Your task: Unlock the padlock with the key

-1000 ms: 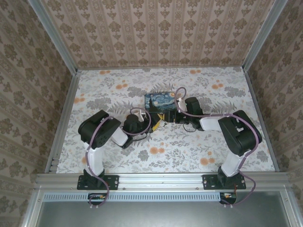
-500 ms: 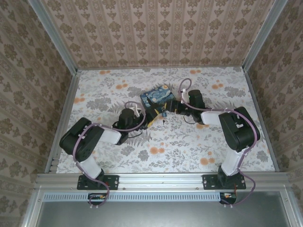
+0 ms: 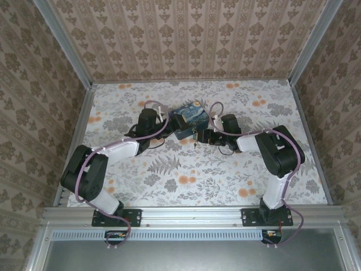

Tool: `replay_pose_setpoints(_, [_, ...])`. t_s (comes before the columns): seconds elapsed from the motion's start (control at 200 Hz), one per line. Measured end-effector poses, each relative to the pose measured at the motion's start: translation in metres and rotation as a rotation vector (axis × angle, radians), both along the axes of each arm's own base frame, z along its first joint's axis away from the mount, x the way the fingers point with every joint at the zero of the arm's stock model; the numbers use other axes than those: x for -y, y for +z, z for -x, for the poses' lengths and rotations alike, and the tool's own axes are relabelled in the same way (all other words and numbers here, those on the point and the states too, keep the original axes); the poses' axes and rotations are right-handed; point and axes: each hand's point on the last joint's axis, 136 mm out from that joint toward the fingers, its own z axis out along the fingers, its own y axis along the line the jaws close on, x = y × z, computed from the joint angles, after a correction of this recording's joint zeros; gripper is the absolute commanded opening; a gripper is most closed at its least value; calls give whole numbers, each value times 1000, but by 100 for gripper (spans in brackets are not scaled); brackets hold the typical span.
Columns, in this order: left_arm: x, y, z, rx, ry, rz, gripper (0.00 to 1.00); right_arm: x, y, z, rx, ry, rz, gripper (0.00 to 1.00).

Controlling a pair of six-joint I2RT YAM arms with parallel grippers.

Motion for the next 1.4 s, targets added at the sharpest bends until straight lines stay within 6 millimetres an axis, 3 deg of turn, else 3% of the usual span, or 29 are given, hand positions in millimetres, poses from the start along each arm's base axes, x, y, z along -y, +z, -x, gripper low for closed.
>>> replay_pose_setpoints(0.19, [-11,-9,-2,-28,17,-31,83,-16,2,-2,30,54,31,54])
replay_pose_setpoints(0.375, [-11,-9,-2,-28,15,-31,82,-21,-5,1,34,83,62,45])
replay_pose_setpoints(0.695, [-14,-7,-6,-26,22,-27,82,-16,-14,-4,33,51,95,0])
replay_pose_setpoints(0.89, [-13,-6,-7,-18,18,-35,82,-6,-20,-4,5,11,82,0])
replay_pose_setpoints(1.01, [-13,-4,-8,-9,11,-46,82,-3,-16,-4,2,-10,51,35])
replay_pose_setpoints(1.06, [-13,-4,-8,-8,9,-49,82,-4,-9,-4,19,-9,40,41])
replay_pose_setpoints(1.4, [-12,-11,-10,-26,6,-62,82,-5,-5,-11,17,-43,-13,43])
